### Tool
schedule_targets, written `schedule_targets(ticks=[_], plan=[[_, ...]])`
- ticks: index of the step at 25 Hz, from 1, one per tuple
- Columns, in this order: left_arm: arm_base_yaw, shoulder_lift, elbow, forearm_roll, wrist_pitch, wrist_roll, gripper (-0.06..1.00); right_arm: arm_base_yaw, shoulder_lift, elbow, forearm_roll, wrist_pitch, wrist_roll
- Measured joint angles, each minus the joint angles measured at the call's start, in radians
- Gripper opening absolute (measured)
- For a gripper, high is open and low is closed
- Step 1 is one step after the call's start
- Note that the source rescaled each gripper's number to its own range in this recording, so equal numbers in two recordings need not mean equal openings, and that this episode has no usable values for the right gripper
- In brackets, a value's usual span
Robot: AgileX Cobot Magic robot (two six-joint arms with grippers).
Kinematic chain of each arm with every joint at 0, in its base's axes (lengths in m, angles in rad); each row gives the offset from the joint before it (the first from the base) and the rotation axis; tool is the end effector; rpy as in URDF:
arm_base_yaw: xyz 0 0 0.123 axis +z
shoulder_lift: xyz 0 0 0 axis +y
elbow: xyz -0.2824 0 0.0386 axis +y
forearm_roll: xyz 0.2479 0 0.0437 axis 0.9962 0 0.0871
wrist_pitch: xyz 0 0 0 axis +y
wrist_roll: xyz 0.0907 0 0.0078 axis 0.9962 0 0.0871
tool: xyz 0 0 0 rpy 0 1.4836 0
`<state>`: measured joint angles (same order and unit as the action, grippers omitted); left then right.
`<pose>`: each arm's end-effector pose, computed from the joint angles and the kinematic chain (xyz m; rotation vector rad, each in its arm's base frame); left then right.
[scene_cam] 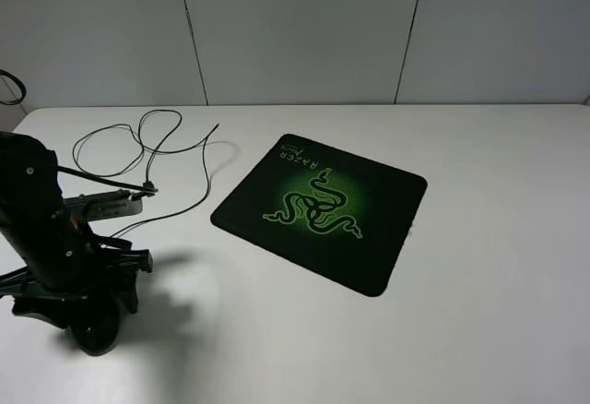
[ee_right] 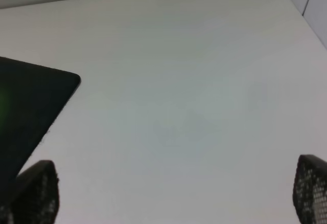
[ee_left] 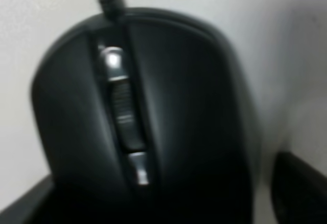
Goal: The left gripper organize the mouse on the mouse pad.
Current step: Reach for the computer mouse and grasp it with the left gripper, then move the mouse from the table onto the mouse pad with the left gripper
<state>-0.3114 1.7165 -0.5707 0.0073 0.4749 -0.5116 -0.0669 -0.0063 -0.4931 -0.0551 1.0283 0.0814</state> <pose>0.2138 -0.0685 0.0980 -0.3005 3.0914 -0.0183 -0.0040 -0.0040 0.2780 0.1505 2.0061 -0.0564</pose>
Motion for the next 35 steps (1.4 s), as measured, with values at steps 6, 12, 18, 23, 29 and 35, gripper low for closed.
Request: schedule_targets(ticks=[6,12,18,23,29,35], plan=[[-0.001,0.000,0.000,0.000,-0.007,0.000,0.00,0.000,0.000,0.000,0.000,0.000,0.000],[-0.001,0.000,0.000,0.000,-0.007,0.000,0.00,0.000,0.000,0.000,0.000,0.000,0.000],[-0.001,0.000,0.000,0.000,-0.007,0.000,0.00,0.000,0.000,0.000,0.000,0.000,0.000],[-0.001,-0.032,-0.011,0.011,0.028,0.000,0.00,0.000,0.000,0.000,0.000,0.000,0.000],[-0.001,-0.129,-0.058,0.050,0.138,0.001,0.00,0.000,0.000,0.000,0.000,0.000,0.000],[-0.001,-0.210,-0.137,0.093,0.303,0.047,0.00,0.000,0.000,0.000,0.000,0.000,0.000]])
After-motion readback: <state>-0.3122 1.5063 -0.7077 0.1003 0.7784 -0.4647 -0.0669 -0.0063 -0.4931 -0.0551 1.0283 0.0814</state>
